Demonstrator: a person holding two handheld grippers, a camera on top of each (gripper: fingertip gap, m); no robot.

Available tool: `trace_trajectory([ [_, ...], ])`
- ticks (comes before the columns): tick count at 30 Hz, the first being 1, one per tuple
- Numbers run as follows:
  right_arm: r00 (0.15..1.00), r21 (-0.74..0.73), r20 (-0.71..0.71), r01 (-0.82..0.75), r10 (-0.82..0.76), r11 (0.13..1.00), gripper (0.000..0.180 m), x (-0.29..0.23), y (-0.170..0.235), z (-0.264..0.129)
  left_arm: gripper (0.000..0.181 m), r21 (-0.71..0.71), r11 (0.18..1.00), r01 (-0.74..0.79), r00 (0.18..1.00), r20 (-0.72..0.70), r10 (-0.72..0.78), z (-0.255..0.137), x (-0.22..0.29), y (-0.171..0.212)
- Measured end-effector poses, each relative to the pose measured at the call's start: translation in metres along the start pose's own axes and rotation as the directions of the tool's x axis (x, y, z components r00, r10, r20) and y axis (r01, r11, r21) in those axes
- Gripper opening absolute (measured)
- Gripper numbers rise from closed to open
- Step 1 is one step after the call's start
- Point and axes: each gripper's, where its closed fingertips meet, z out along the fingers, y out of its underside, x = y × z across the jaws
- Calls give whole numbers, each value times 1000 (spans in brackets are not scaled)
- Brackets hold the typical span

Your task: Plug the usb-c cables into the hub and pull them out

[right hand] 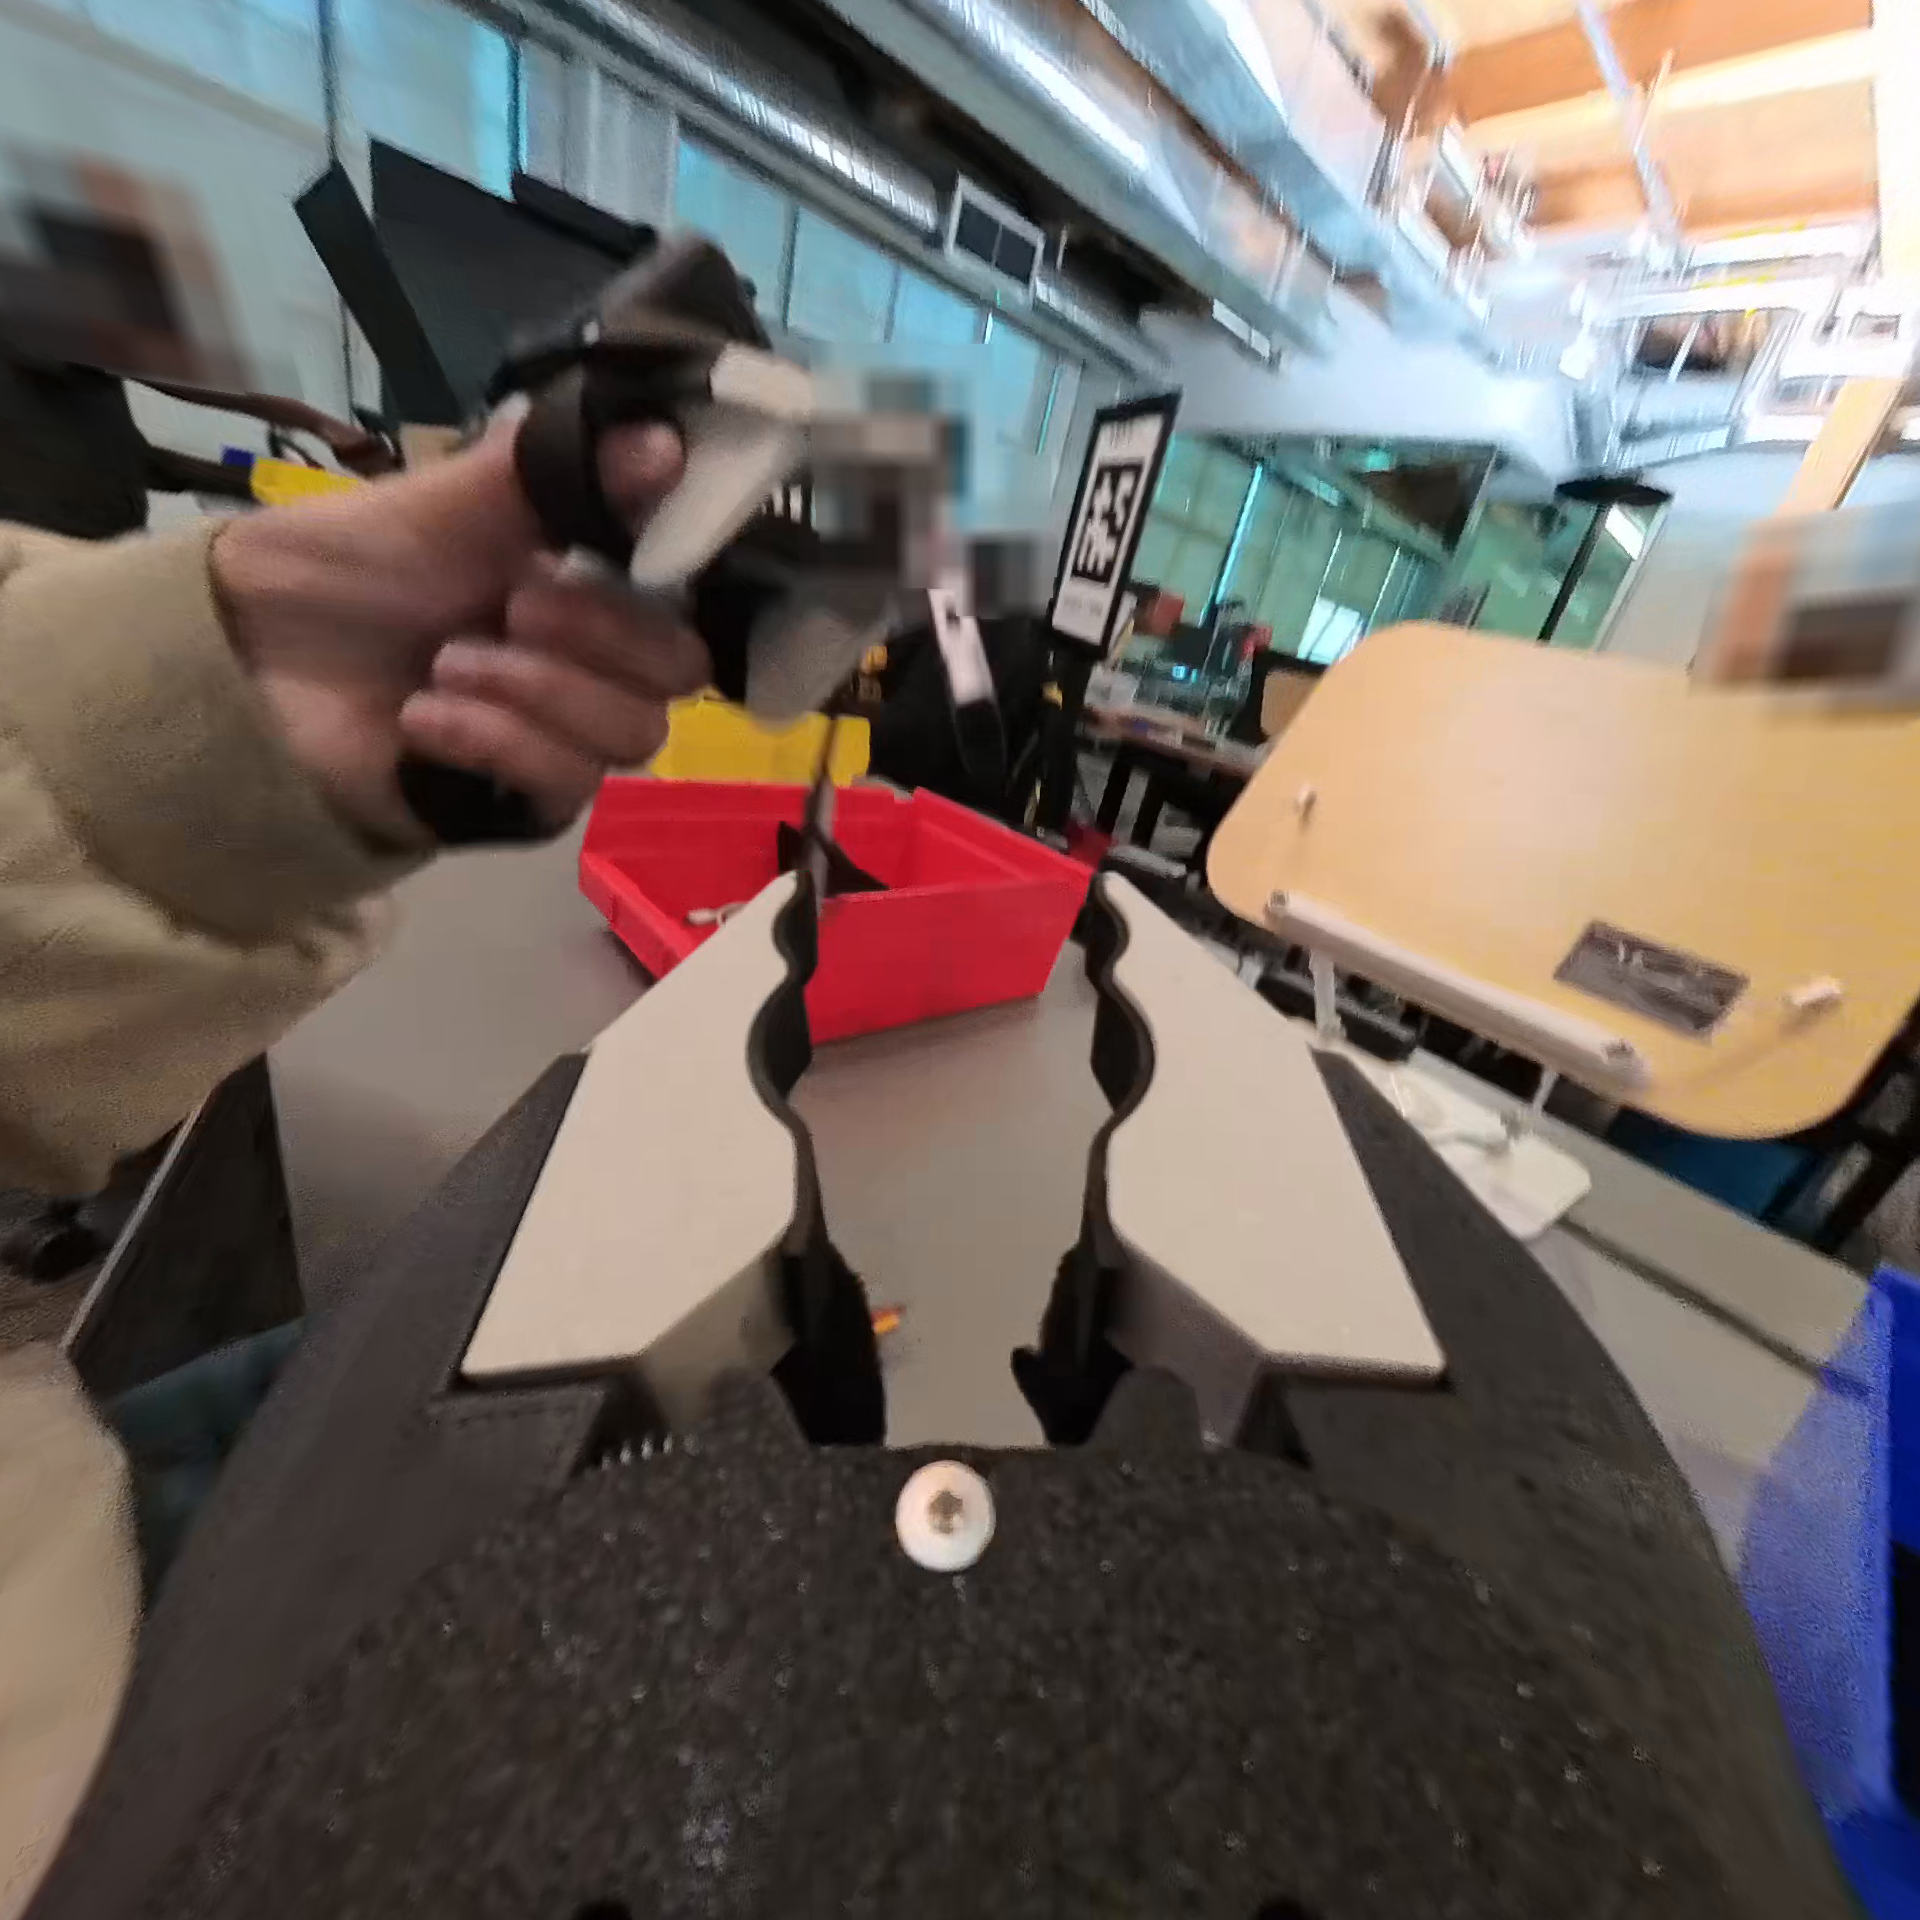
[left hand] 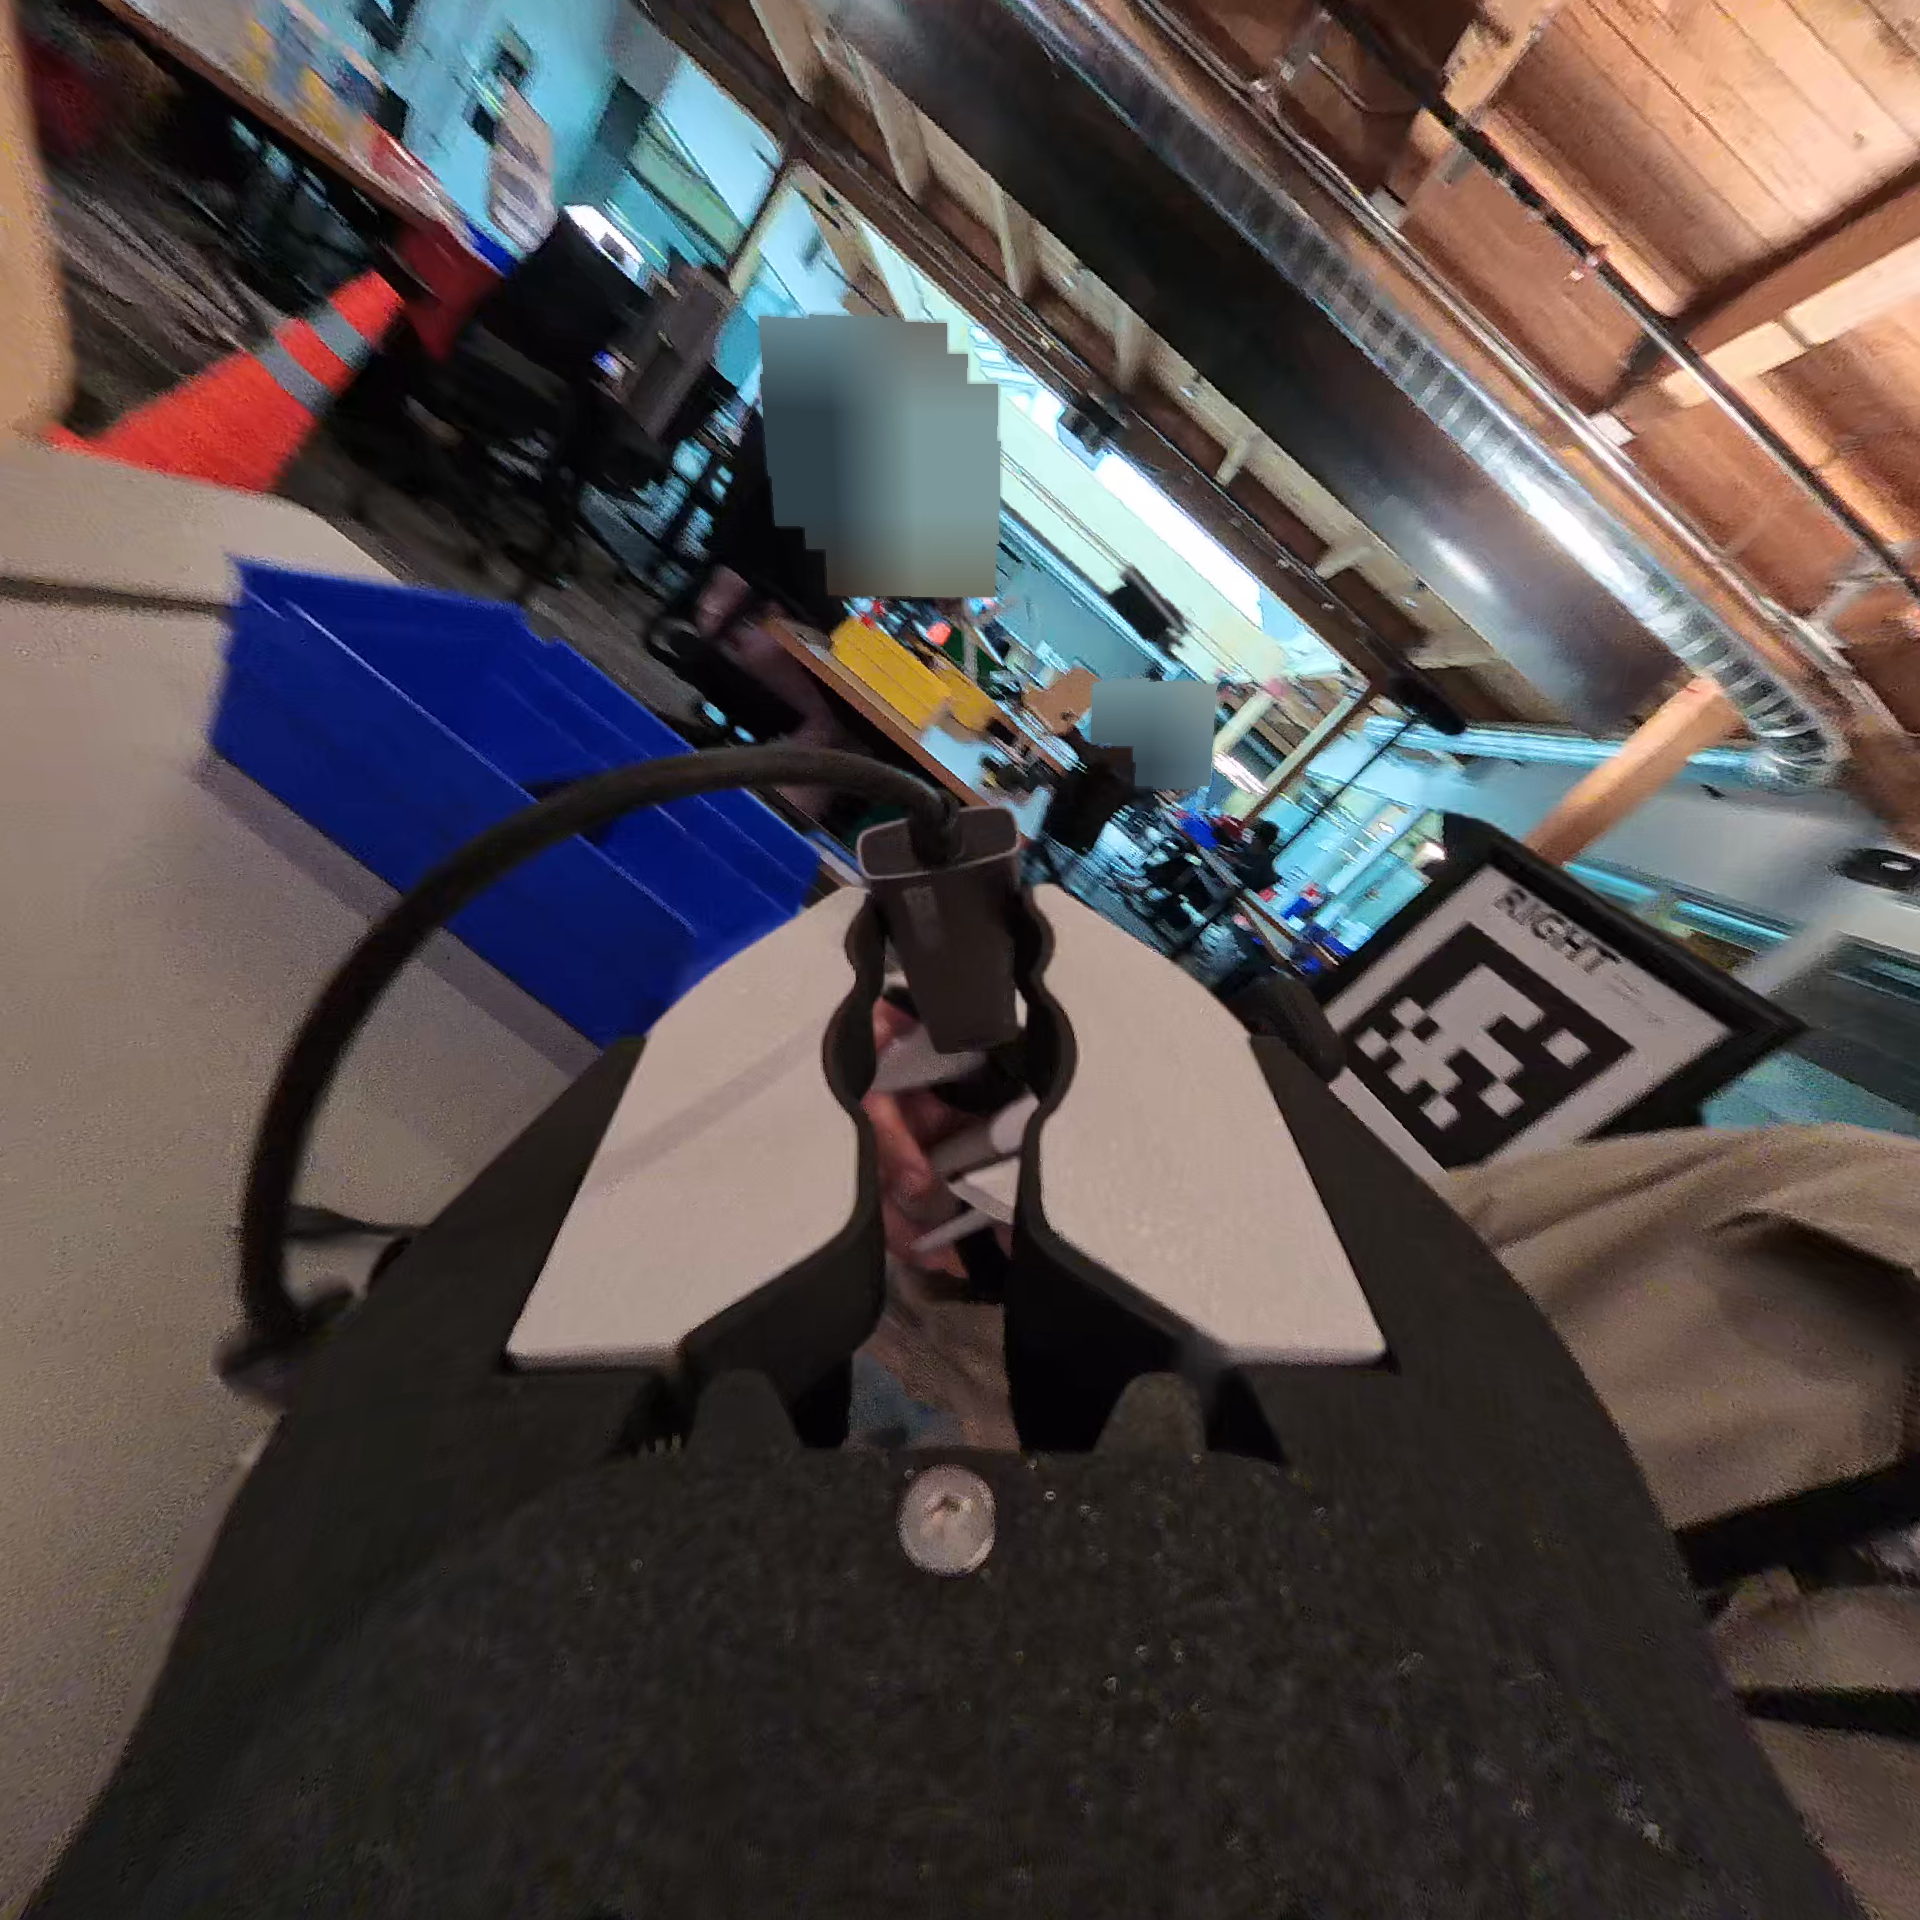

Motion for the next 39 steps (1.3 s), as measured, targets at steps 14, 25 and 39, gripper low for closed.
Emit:
trace_trajectory([
  [14,959,79,196,-225,206,971,8,-9,20,-28,44,-46,941,-336,933,-152,325,19,0,95],
  [25,767,-124,526,-358,367,925,8,-55,40,-36,30,-125,864,-487,854,-276,442,20,3,138],
  [39,756,-296,546,-228,361,927,8,-70,75,-35,9,-192,729,-657,742,-334,581,13,-14,164],
])
